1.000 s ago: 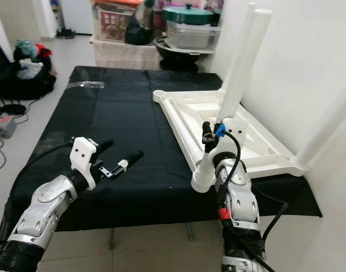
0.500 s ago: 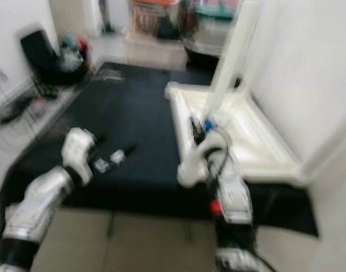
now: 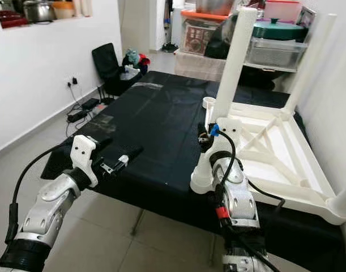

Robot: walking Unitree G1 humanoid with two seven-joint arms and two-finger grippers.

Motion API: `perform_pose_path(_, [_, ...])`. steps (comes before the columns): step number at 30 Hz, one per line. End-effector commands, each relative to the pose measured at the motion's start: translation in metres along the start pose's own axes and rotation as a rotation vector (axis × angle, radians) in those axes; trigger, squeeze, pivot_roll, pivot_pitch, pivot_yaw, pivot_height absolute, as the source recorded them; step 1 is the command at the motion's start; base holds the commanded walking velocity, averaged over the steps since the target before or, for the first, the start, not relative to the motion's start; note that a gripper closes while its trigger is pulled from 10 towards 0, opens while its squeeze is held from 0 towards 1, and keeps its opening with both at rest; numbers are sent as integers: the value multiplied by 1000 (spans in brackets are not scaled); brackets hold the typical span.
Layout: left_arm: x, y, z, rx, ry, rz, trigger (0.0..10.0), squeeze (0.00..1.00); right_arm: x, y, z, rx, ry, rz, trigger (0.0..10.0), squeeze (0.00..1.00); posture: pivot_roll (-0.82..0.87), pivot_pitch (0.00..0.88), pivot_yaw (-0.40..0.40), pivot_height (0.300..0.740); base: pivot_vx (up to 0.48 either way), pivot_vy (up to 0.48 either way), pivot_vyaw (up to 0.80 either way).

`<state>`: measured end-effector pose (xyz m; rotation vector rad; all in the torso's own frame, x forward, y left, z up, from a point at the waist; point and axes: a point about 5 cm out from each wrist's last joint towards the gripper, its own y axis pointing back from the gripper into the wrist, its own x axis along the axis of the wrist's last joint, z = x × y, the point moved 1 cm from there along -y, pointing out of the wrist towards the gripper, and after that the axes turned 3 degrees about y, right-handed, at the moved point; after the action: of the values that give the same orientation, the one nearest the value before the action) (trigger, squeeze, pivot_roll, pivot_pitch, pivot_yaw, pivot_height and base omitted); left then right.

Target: Building children table

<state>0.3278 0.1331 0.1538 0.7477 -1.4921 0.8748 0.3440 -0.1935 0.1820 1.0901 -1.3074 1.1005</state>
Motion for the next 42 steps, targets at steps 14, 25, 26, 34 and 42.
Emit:
perform_pose_path(14, [-3, 0, -5, 22, 8, -10, 10000, 0, -41, 16, 30, -183, 26, -162, 10000, 0, 11, 0, -69, 740, 0, 0, 0])
perform_pose_path(25, [-3, 0, -6, 28, 10, -9, 10000, 0, -36, 16, 35, -266, -9, -121, 10000, 0, 15, 0, -71, 740, 0, 0, 0])
perform_pose_path(26, [-3, 1, -6, 30, 9, -9, 10000, 0, -40, 20, 51, -409, 2, -153, 10000, 0, 15, 0, -71, 740, 0, 0, 0])
perform_pose_path(34, [-3, 1, -8, 44, 5, -9, 10000, 0, -51, 48, 88, -759, 53, -199, 10000, 0, 14, 0, -71, 740, 0, 0, 0])
perform_pose_path(42, [-4, 0, -10, 66, 0, -15, 10000, 0, -50, 65, 89, -903, 121, -217, 10000, 0, 9, 0, -68, 740, 0, 0, 0])
